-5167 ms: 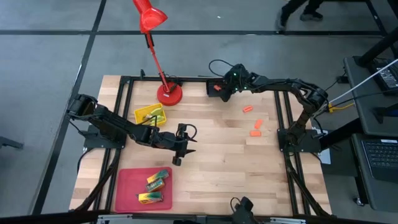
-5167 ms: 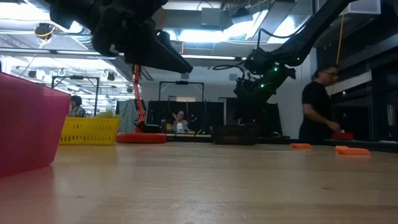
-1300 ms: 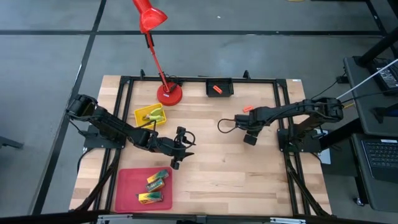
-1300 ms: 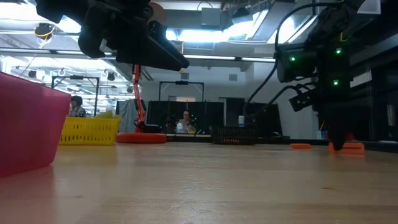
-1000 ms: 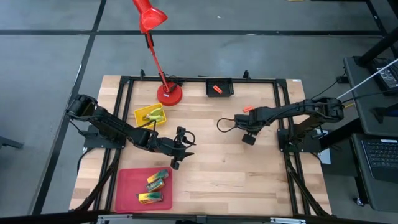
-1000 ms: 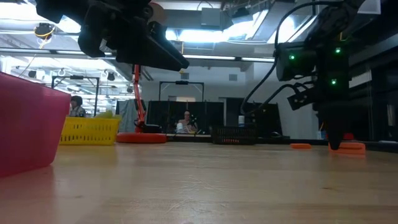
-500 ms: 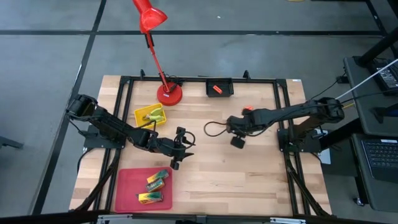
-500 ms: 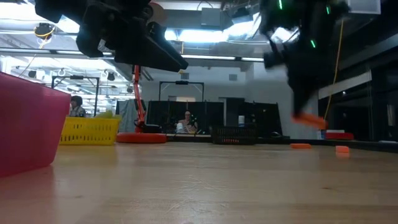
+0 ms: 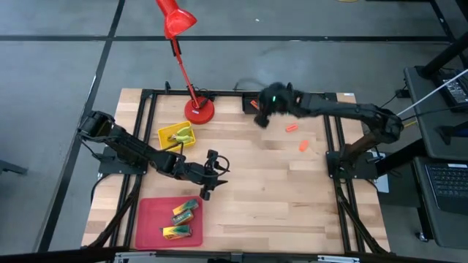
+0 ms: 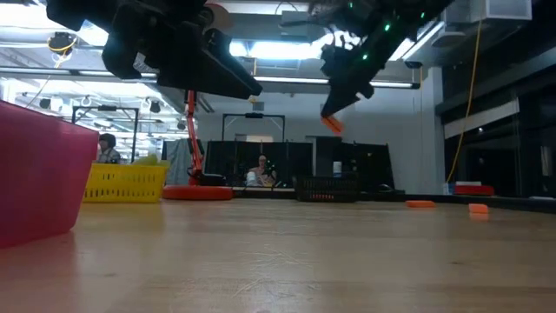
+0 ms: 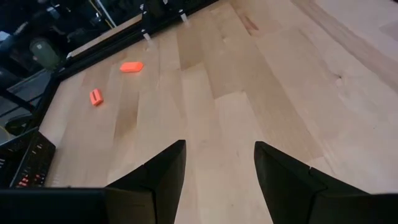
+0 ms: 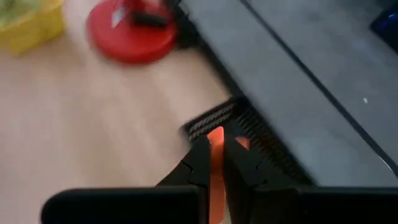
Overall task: Pick & Place School Supplies
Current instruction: Put the bottom eraser into the black bin, then put the top eraser into the black bin
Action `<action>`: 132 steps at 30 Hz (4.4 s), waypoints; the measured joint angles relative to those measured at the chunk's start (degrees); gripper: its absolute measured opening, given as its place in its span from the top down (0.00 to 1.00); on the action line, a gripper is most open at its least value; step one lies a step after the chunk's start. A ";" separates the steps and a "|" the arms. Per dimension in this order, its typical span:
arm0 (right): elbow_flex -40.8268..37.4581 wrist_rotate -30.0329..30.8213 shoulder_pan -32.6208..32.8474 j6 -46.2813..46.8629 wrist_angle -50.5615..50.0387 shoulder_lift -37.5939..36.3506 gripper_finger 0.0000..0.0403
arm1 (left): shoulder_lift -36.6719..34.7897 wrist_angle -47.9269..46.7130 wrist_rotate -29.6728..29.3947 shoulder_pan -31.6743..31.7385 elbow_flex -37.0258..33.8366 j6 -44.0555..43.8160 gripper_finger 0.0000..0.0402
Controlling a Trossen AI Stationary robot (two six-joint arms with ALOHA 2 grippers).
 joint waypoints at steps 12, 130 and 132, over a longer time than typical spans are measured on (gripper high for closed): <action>0.00 -10.34 -14.82 -2.38 9.34 11.24 0.95 | 0.00 -0.01 -0.46 -0.62 0.00 0.15 0.54; -19.93 4.20 -15.08 -17.49 -8.37 7.51 0.76 | 0.00 -1.29 -4.11 -4.63 0.00 -1.11 0.54; -19.91 3.77 -15.01 -17.40 -8.63 7.51 0.88 | 0.00 -1.30 -4.11 -4.63 0.00 -1.11 0.54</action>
